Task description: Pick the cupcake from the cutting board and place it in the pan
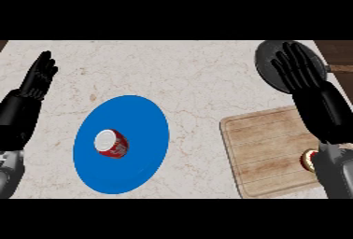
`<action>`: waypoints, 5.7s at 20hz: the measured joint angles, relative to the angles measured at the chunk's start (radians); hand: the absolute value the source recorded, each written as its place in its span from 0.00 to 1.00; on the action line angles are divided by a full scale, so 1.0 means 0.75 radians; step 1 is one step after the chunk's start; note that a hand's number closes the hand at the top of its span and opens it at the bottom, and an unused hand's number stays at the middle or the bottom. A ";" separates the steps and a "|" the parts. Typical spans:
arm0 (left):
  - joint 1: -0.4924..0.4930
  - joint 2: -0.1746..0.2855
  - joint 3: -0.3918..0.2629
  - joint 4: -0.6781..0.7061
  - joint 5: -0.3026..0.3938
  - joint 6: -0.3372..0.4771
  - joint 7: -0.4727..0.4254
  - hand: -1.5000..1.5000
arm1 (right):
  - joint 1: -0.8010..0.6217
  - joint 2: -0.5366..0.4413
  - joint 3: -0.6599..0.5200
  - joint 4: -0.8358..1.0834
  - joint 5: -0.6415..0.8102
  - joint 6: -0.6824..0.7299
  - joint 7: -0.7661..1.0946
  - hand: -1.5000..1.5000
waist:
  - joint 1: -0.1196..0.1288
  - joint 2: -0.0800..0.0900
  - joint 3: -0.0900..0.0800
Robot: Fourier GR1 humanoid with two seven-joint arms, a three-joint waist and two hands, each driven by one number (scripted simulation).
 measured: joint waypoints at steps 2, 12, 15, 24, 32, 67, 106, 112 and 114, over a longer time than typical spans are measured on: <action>-0.008 -0.029 -0.001 0.027 0.008 0.003 -0.006 0.50 | 0.013 -0.046 0.016 0.033 -0.046 0.138 -0.028 1.00 | 0.019 0.001 0.012; 0.027 -0.177 0.025 0.129 0.097 0.078 0.044 0.50 | 0.061 -0.396 0.031 0.170 -0.110 0.924 -0.375 0.00 | 0.045 0.018 0.038; 0.026 -0.201 0.027 0.153 0.107 0.086 0.046 0.50 | 0.047 -0.507 -0.114 0.236 -0.082 0.945 -0.487 0.00 | 0.040 0.018 0.040; 0.002 -0.244 0.012 0.196 0.105 0.088 0.038 0.50 | -0.048 -0.868 -0.264 0.222 0.076 0.956 -0.592 0.00 | 0.072 0.015 0.040; -0.041 -0.262 -0.001 0.243 0.082 0.088 0.035 0.50 | -0.081 -1.056 -0.227 0.186 0.249 0.857 -0.753 0.00 | 0.090 0.015 0.037; -0.084 -0.299 0.038 0.310 0.051 0.035 0.031 0.50 | 0.075 -1.274 0.406 0.311 0.775 0.318 -1.282 0.00 | 0.099 0.003 0.029; -0.043 -0.380 0.163 0.296 -0.064 -0.035 0.050 0.50 | 0.046 -0.910 0.567 0.402 1.574 0.143 -1.270 0.00 | 0.052 -0.009 0.028; -0.051 -0.398 0.176 0.303 -0.079 -0.052 0.049 0.50 | 0.026 -0.820 0.582 0.465 1.692 0.146 -1.271 1.00 | 0.057 -0.008 0.028; -0.044 -0.387 0.183 0.280 -0.077 -0.060 0.067 0.50 | 0.027 -0.811 0.611 0.475 1.713 0.127 -1.298 1.00 | 0.061 -0.008 0.028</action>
